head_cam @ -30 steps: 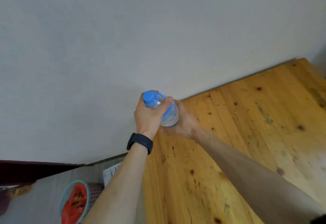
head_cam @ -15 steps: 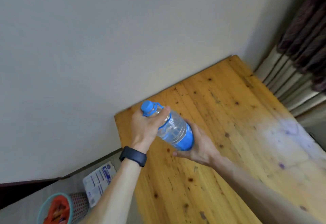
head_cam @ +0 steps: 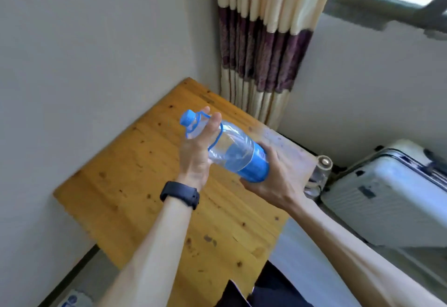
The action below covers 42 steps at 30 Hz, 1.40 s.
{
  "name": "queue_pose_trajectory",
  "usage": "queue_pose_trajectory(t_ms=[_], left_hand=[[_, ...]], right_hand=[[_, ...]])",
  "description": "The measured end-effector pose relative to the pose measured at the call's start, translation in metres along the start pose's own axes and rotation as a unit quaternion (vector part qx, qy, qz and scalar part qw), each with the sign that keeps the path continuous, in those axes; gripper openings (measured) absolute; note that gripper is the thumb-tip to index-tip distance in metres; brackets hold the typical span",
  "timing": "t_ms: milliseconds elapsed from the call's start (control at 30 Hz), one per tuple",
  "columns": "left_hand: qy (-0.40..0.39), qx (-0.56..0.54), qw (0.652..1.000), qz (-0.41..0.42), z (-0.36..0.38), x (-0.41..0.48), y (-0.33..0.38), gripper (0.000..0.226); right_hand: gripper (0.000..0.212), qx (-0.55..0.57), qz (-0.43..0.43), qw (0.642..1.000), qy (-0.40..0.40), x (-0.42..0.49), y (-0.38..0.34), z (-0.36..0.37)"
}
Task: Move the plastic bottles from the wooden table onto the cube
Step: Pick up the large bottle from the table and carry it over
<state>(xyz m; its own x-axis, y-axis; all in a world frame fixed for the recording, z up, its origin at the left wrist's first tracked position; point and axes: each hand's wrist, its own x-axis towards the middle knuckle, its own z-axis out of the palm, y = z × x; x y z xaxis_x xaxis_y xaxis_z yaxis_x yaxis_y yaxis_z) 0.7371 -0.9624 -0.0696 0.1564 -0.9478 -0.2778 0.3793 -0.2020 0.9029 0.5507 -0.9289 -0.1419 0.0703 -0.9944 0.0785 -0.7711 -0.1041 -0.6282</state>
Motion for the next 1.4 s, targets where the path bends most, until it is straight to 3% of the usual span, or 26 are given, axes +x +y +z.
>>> queue_pose_trajectory(t_ms=[200, 433, 567, 767, 967, 1067, 1233, 1400], left_hand=[[-0.157, 0.098, 0.982, -0.026, 0.131, -0.061, -0.04, 0.047], [-0.381, 0.131, 0.914, -0.059, 0.314, -0.192, -0.11, 0.028], [-0.504, 0.157, 0.848, -0.043, 0.409, -0.302, -0.152, 0.022], [-0.638, 0.187, 0.746, -0.032, 0.529, -0.484, -0.217, 0.035], [-0.775, 0.201, 0.598, -0.034, 0.61, -0.675, -0.293, 0.027], [-0.821, 0.203, 0.531, -0.053, 0.637, -0.77, -0.335, 0.032], [-0.88, 0.208, 0.423, -0.054, 0.682, -0.918, -0.413, 0.039], [-0.908, 0.193, 0.364, -0.077, 0.74, -1.065, -0.489, 0.042]], right_hand=[[0.087, 0.037, 0.135, 0.983, 0.121, -0.106, 0.062, -0.085], [0.082, 0.082, 0.285, 0.909, 0.291, -0.255, 0.146, -0.19], [0.082, 0.08, 0.344, 0.851, 0.388, -0.353, 0.195, -0.253], [0.084, 0.08, 0.41, 0.761, 0.496, -0.521, 0.254, -0.353], [0.07, 0.083, 0.521, 0.637, 0.561, -0.694, 0.296, -0.407], [0.062, 0.088, 0.541, 0.569, 0.612, -0.773, 0.303, -0.431], [0.064, 0.102, 0.58, 0.489, 0.643, -0.902, 0.335, -0.472], [0.072, 0.094, 0.619, 0.41, 0.663, -1.028, 0.386, -0.528]])
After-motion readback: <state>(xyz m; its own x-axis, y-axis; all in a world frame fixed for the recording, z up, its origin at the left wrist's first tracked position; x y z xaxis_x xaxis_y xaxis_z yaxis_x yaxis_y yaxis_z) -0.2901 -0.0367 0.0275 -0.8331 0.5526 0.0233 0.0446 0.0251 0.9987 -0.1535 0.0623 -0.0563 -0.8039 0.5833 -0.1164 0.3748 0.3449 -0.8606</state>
